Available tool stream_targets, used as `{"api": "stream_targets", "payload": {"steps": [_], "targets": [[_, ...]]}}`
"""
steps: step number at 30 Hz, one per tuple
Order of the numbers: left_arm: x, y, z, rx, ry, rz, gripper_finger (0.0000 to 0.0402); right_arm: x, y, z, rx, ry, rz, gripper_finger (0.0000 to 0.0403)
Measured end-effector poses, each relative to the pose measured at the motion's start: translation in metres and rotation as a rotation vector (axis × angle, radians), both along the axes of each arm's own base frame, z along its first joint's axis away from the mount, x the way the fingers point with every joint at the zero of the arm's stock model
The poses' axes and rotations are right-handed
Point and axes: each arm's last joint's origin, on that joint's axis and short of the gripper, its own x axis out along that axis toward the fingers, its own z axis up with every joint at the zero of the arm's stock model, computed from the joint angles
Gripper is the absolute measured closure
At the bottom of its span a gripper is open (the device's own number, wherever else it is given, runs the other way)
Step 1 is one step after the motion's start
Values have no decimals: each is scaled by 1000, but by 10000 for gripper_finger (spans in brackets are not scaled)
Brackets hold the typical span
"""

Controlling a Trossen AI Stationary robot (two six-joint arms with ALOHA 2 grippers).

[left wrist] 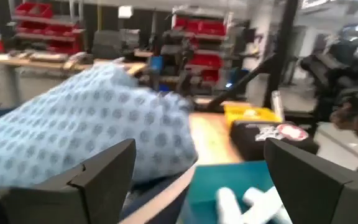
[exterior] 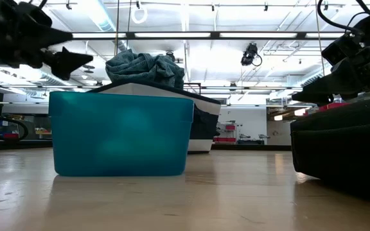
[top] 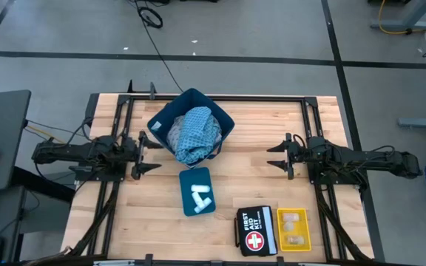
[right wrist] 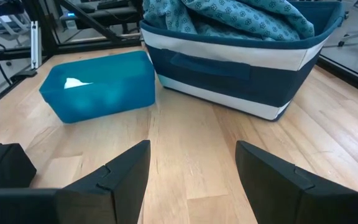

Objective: Pick & place medical supplies in basket/bin
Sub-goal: Return to Home Position

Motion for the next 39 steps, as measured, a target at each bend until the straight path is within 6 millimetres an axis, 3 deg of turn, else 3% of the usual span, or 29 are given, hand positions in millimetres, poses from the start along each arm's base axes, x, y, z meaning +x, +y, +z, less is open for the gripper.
{"api": "stream_targets", "payload": {"steps": [11,20,28,39], "targets": [[-1,8,3,-32,-32,174,58,0,0,-1,20,8,-6,158],[-5,9,17,-9,-24,58,58,0,0,-1,26,9,-8,158],[-3,10,4,0,25,75,58,0,0,-1,18,10,-6,158],[-3,10,3,6,23,77,58,0,0,-1,-16,12,3,158]]}}
